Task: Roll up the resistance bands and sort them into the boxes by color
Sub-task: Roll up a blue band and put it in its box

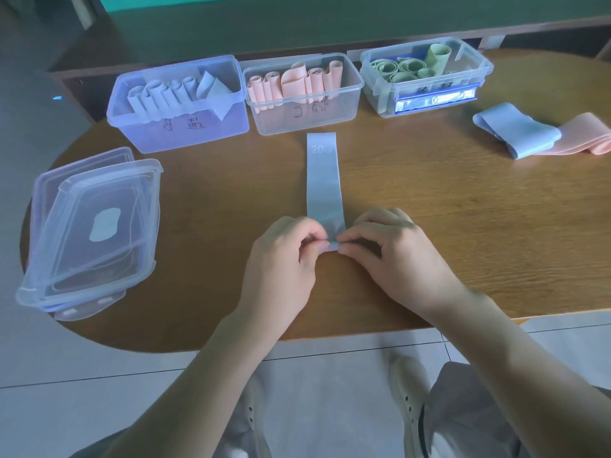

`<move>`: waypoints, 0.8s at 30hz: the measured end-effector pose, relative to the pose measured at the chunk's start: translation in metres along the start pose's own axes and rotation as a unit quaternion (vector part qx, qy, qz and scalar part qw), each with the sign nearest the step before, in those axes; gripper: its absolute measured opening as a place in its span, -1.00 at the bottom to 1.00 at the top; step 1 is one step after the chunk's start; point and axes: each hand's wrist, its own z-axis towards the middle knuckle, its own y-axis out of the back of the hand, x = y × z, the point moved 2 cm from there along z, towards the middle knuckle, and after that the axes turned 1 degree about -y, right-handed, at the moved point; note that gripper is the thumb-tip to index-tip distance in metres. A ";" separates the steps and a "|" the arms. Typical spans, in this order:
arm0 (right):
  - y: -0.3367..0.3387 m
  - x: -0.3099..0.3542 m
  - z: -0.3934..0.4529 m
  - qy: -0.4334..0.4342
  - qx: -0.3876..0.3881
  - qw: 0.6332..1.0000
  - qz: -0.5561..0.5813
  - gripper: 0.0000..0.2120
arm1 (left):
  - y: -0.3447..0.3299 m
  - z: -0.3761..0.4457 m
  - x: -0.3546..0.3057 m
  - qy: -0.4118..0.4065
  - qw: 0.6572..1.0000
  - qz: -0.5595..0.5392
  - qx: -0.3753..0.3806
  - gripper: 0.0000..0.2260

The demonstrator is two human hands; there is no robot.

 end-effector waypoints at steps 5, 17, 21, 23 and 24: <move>-0.006 -0.001 0.005 -0.013 -0.023 1.000 -0.006 -0.92 | -0.003 0.000 0.000 -0.018 0.999 0.045 0.002 -0.96; -0.003 -0.006 0.012 0.018 0.007 1.000 0.023 -0.89 | -0.003 0.010 0.005 0.010 1.000 -0.007 -0.021 -0.93; -0.005 -0.008 0.017 0.004 0.005 1.000 0.028 -0.90 | -0.004 0.012 0.003 -0.038 0.999 0.009 -0.011 -0.95; -0.007 -0.009 0.019 0.006 -0.011 1.000 0.015 -0.91 | -0.004 0.012 0.005 -0.036 0.999 0.020 -0.003 -0.94; -0.008 -0.009 0.019 0.011 -0.025 1.000 0.006 -0.91 | -0.004 0.012 0.007 -0.035 0.999 0.026 0.000 -0.93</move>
